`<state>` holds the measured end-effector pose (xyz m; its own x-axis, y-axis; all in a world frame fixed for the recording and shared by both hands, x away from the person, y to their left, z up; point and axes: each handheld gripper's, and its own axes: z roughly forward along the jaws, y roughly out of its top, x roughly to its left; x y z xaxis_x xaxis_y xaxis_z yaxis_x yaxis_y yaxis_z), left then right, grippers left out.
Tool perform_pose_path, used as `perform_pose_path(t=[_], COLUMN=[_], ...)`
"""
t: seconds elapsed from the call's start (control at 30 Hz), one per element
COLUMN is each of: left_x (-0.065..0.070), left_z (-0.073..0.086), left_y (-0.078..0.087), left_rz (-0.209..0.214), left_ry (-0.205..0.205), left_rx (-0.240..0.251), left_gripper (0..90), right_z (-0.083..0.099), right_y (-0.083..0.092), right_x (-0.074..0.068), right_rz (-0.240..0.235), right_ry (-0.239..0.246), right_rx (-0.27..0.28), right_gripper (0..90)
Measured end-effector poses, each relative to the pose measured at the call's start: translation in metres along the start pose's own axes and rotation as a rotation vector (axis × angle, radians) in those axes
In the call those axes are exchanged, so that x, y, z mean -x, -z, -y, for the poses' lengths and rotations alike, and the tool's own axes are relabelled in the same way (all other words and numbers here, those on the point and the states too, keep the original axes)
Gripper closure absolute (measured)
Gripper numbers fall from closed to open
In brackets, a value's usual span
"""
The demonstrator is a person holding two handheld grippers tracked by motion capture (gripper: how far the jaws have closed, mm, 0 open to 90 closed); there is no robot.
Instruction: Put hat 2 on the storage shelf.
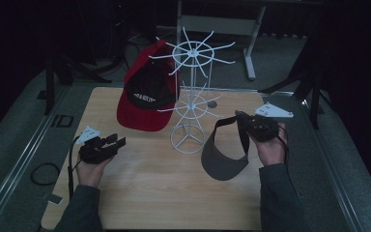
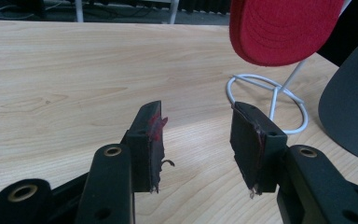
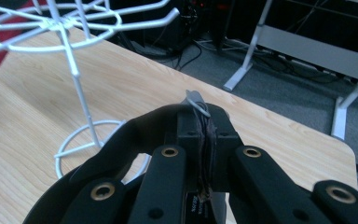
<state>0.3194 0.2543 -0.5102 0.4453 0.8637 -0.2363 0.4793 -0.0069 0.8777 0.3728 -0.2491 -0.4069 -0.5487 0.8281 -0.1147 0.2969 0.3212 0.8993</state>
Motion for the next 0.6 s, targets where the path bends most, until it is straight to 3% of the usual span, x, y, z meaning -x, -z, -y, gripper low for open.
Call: perform_pose_path(t=[0.37, 0.6], left_x=[0.0, 0.0], left_z=[0.001, 0.001], left_y=[-0.002, -0.002], left_rz=[0.002, 0.002], left_ry=[0.003, 0.003], left_rx=[-0.01, -0.01], left_gripper=[54.5, 54.5], right_z=[-0.009, -0.012], right_y=[0.016, 0.027], right_x=[-0.005, -0.011], right_rz=[-0.047, -0.069], right_ry=[-0.003, 0.023], right_rx=[0.06, 0.084], right_gripper=[86.4, 86.4])
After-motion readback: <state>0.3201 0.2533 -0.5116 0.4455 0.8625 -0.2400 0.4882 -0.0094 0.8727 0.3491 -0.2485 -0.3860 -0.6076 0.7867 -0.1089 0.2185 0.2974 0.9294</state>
